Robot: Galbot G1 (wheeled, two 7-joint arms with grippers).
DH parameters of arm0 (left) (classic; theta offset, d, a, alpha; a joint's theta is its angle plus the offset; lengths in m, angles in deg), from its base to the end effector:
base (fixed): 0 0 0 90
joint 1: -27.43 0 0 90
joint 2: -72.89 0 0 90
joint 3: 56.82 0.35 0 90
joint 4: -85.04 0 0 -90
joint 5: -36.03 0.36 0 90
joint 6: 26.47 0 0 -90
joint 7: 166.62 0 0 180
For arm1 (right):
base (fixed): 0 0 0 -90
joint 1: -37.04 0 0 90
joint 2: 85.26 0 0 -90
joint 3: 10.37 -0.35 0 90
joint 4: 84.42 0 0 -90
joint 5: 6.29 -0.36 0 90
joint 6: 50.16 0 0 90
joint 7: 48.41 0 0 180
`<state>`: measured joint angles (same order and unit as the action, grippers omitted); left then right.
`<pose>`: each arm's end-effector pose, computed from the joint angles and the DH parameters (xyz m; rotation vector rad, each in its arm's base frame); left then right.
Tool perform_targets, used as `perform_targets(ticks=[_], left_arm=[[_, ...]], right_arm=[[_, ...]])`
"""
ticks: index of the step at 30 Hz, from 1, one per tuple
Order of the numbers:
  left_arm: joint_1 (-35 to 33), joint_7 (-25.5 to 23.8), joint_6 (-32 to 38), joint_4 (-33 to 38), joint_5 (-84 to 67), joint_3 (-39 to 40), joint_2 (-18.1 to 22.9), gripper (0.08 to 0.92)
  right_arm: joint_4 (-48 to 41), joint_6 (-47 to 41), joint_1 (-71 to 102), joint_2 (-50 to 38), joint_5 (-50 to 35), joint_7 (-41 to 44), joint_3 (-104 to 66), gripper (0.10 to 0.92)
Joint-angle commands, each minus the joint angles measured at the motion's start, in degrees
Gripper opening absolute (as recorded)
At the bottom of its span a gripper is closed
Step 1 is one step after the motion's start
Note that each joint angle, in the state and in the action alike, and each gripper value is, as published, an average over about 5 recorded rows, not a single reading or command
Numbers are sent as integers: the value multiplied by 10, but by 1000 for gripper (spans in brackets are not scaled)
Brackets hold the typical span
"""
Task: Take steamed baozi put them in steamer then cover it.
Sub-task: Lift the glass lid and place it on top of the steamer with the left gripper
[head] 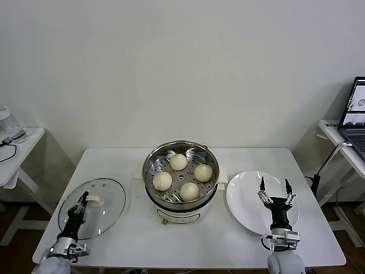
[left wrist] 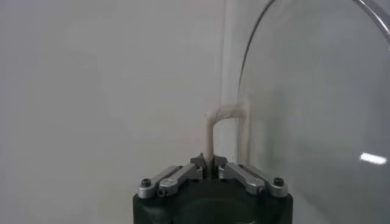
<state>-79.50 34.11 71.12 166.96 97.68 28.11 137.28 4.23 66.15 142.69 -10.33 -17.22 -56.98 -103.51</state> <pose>0.2384 0.2016 -0.4359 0.0149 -2.2567 -2.1403 0.2540 -0.1122 -0.4253 0.2642 2.9464 -0.1107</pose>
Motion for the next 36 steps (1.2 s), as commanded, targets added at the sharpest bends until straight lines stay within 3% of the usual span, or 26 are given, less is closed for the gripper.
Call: perform_targets(ticks=[1, 7, 14, 26, 36], left_arm=[[-41, -42, -46, 220, -77, -89, -30, 190], [-63, -86, -89, 362, -112, -74, -42, 190], [-17, -138, -200, 465, -92, 69, -30, 190], [113, -243, -316, 453, 42, 289, 41, 190], [152, -352, -389, 405, 141, 362, 107, 190]], right_arm=[[-2, 1, -2, 1, 4, -2, -2, 823], [-5, -2, -4, 1, 7, -6, -5, 823], [-9, -11, -15, 0, 15, -17, -6, 823], [-22, -12, -22, 11, 25, -21, -9, 823], [-26, -13, -24, 15, 35, -22, -12, 823]])
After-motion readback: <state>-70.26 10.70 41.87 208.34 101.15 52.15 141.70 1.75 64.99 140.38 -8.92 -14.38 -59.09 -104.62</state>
